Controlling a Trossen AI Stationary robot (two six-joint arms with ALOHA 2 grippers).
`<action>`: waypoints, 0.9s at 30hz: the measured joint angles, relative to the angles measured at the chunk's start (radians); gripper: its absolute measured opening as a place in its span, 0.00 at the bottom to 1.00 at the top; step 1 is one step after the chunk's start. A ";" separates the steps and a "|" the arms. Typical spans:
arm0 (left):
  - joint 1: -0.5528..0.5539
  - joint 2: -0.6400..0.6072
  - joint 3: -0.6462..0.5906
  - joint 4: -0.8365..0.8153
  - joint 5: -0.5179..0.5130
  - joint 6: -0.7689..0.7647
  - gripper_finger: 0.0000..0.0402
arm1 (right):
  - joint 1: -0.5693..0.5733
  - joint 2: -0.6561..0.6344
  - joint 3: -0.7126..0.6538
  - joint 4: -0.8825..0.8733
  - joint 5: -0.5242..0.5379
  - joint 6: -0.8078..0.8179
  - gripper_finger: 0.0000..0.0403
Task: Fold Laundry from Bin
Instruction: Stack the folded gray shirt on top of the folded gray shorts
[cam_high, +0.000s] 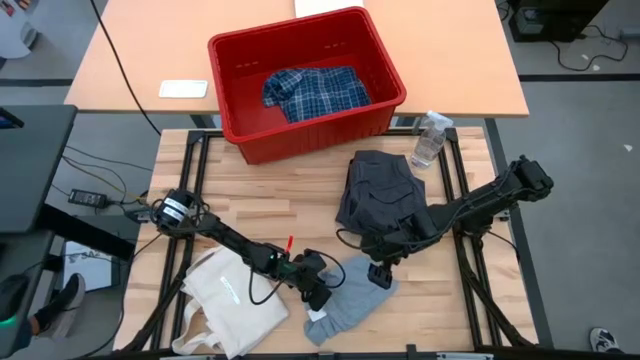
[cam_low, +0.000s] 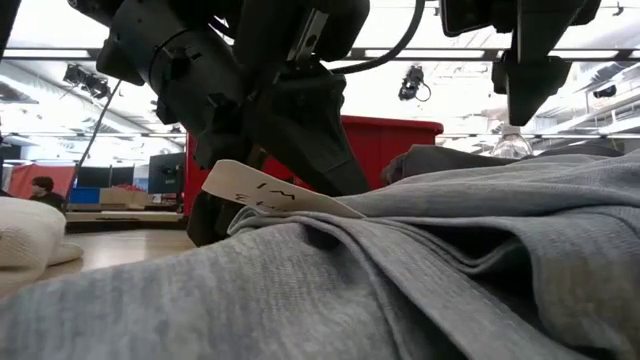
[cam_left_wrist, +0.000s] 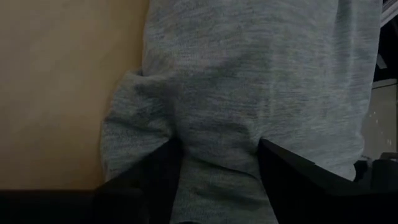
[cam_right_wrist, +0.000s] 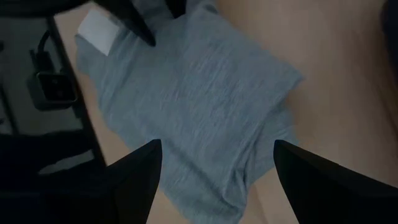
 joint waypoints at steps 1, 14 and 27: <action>0.000 0.000 0.000 0.000 -0.001 -0.002 0.55 | 0.002 0.000 0.000 0.004 0.012 0.006 0.78; -0.014 0.008 0.052 0.003 0.096 0.054 0.49 | 0.090 0.001 0.000 0.160 0.174 -0.150 0.78; -0.034 0.005 0.055 -0.012 0.058 -0.071 0.65 | 0.144 0.001 -0.004 0.024 0.324 -0.052 0.78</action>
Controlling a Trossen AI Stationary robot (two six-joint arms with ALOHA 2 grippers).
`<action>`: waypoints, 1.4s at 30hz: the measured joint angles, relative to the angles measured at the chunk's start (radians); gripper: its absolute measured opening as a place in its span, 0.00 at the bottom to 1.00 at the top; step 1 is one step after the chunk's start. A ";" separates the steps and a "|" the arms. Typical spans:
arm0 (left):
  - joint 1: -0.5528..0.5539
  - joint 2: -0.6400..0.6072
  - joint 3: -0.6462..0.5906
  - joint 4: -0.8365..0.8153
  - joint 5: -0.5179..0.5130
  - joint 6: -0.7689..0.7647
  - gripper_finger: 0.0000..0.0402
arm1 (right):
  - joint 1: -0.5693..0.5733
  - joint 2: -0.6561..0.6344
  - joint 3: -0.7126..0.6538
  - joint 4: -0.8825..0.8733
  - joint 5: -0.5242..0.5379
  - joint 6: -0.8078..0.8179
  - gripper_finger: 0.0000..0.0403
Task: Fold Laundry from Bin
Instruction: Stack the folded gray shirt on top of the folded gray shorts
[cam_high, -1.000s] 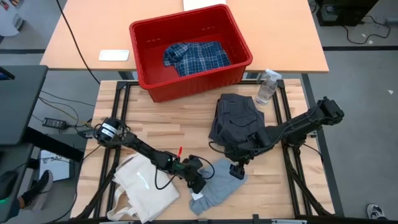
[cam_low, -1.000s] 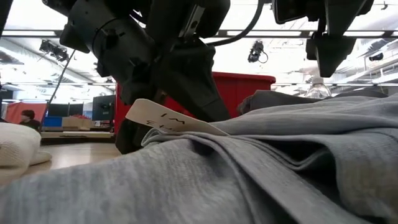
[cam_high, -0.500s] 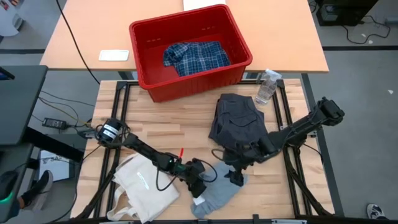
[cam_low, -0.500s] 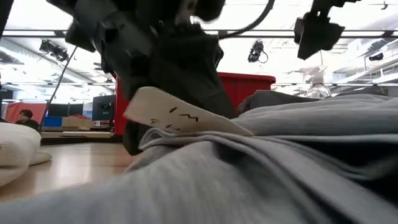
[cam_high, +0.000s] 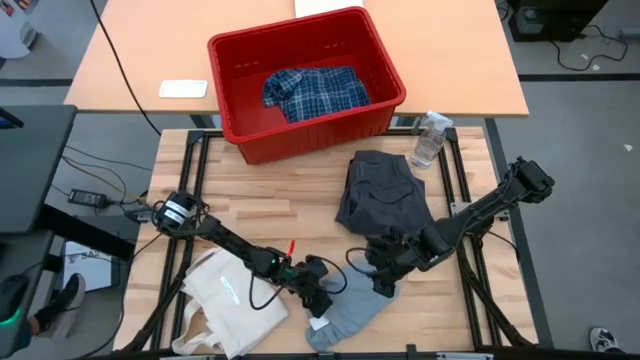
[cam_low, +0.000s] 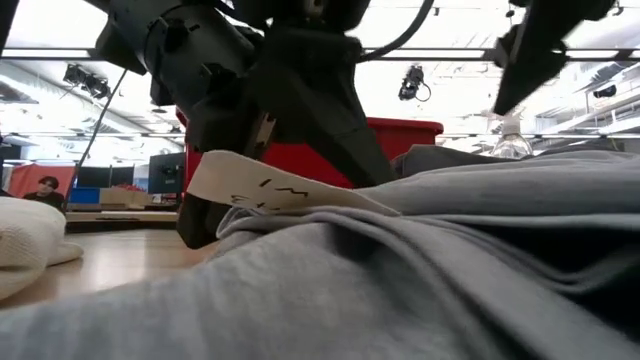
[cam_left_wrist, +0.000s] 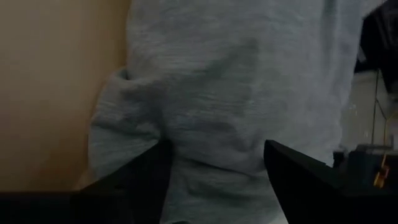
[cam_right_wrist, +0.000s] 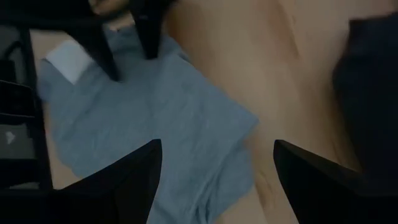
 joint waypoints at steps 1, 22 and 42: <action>-0.003 0.000 0.000 0.005 0.001 0.023 0.65 | 0.009 0.000 -0.006 -0.003 0.011 0.019 0.78; 0.014 0.000 0.000 0.022 -0.033 0.114 0.65 | 0.037 0.001 -0.310 0.401 -0.102 0.258 0.78; 0.054 -0.003 0.002 0.022 0.102 0.060 0.66 | 0.041 0.001 -0.460 0.630 0.001 0.467 0.78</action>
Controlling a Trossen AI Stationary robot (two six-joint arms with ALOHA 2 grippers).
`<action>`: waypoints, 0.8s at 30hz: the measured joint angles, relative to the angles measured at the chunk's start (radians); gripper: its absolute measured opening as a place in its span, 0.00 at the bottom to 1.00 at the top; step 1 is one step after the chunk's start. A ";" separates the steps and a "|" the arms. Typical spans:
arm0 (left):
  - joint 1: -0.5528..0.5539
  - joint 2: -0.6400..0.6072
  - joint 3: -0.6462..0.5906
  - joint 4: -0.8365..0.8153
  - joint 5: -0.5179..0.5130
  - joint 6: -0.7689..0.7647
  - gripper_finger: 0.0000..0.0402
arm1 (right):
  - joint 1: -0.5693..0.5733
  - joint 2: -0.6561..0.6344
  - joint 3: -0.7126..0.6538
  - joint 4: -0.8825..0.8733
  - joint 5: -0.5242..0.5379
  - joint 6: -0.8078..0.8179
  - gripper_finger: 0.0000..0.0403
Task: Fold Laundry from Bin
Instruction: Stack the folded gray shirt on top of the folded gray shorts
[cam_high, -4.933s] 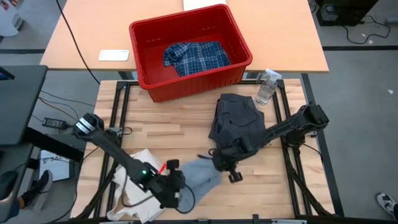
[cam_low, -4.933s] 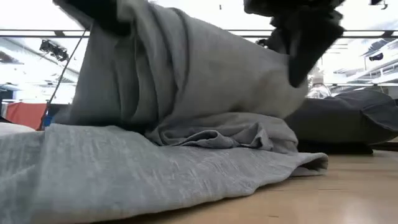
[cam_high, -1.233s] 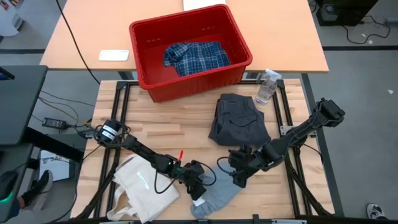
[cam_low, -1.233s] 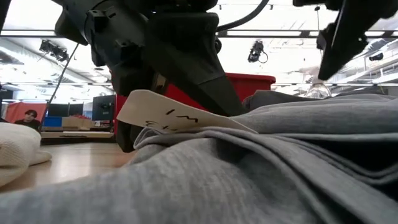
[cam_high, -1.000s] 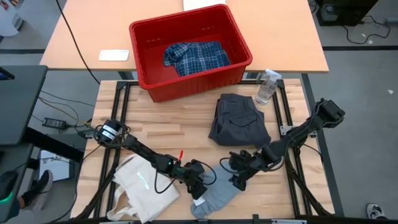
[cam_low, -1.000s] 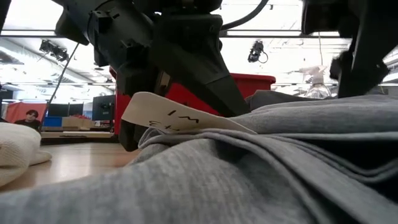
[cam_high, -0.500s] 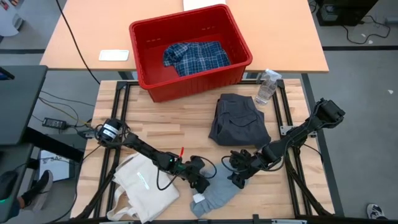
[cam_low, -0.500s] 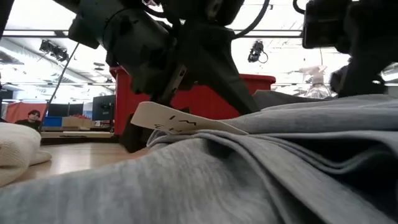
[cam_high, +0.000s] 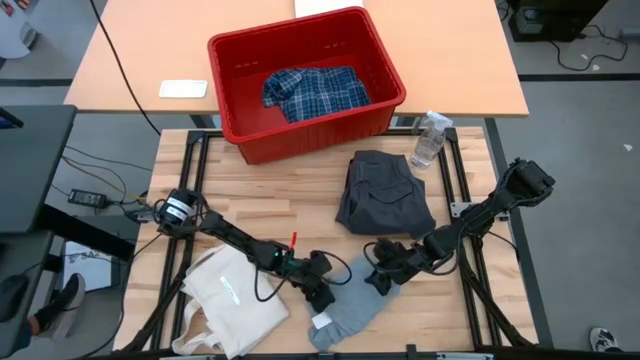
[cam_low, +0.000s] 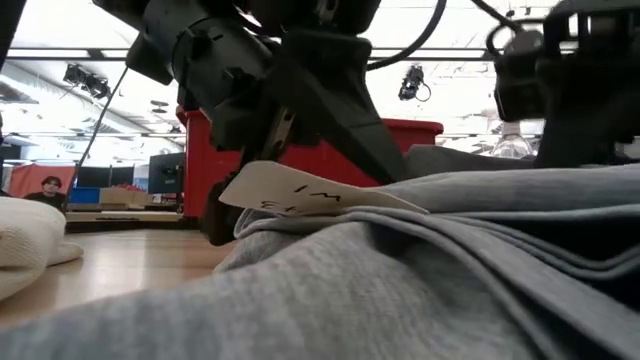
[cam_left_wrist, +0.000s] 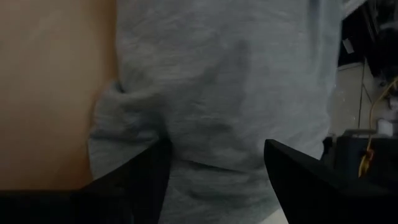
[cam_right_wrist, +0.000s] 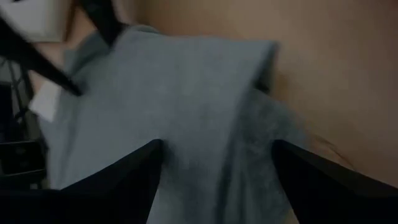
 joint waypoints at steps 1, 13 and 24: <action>0.000 0.000 0.000 0.002 0.000 0.019 0.66 | 0.000 0.000 -0.015 0.014 0.000 0.017 0.78; 0.020 0.029 0.002 0.030 -0.023 0.031 0.65 | -0.024 -0.002 -0.220 0.359 0.035 0.112 0.78; 0.041 0.111 0.000 0.318 -0.065 0.031 0.56 | -0.045 0.101 -0.223 0.564 -0.105 0.000 0.77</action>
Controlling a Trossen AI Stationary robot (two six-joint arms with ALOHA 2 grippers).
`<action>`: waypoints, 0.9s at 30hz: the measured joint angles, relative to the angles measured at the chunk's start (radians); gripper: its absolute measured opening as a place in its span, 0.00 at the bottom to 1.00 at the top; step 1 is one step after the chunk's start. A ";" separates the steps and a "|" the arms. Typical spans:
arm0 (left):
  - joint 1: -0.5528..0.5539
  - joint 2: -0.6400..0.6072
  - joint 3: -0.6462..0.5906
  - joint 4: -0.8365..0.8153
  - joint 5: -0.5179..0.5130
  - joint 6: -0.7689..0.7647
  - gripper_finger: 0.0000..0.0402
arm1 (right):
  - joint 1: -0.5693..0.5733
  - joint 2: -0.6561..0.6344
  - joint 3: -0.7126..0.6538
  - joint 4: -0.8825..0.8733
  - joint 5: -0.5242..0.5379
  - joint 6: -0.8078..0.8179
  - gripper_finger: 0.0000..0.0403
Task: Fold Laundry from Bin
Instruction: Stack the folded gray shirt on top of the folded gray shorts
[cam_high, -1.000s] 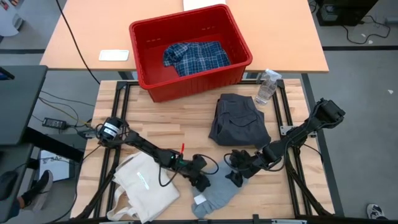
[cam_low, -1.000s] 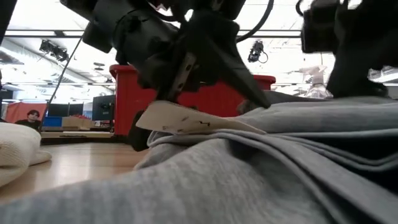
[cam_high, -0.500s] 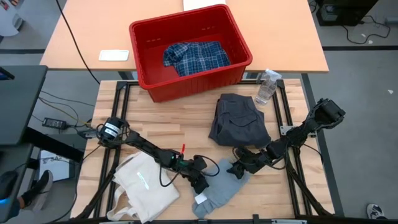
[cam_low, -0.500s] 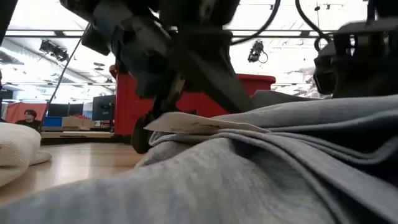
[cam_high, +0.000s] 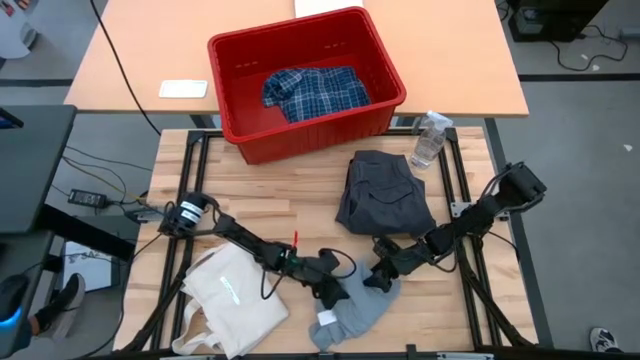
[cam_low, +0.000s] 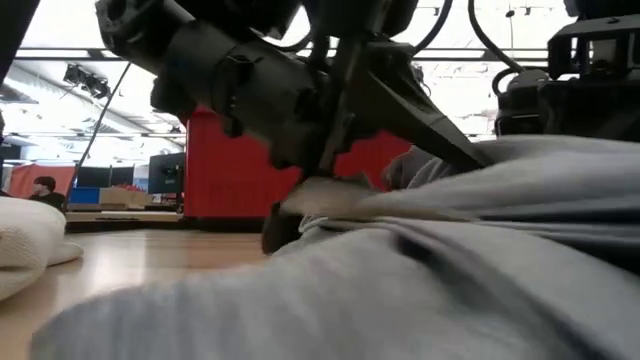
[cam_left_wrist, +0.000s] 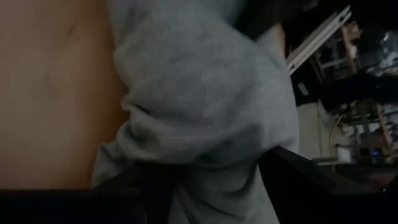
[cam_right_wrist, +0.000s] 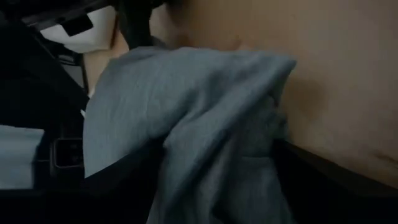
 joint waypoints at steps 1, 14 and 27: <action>0.009 0.001 0.000 0.015 -0.001 -0.003 0.55 | -0.002 0.015 0.000 0.023 0.000 0.000 0.76; 0.066 0.007 -0.003 0.150 0.037 0.065 0.06 | -0.012 0.037 0.009 0.089 -0.031 -0.082 0.09; 0.152 -0.002 0.139 0.149 0.179 0.167 0.03 | -0.016 -0.135 0.008 -0.051 -0.078 -0.103 0.09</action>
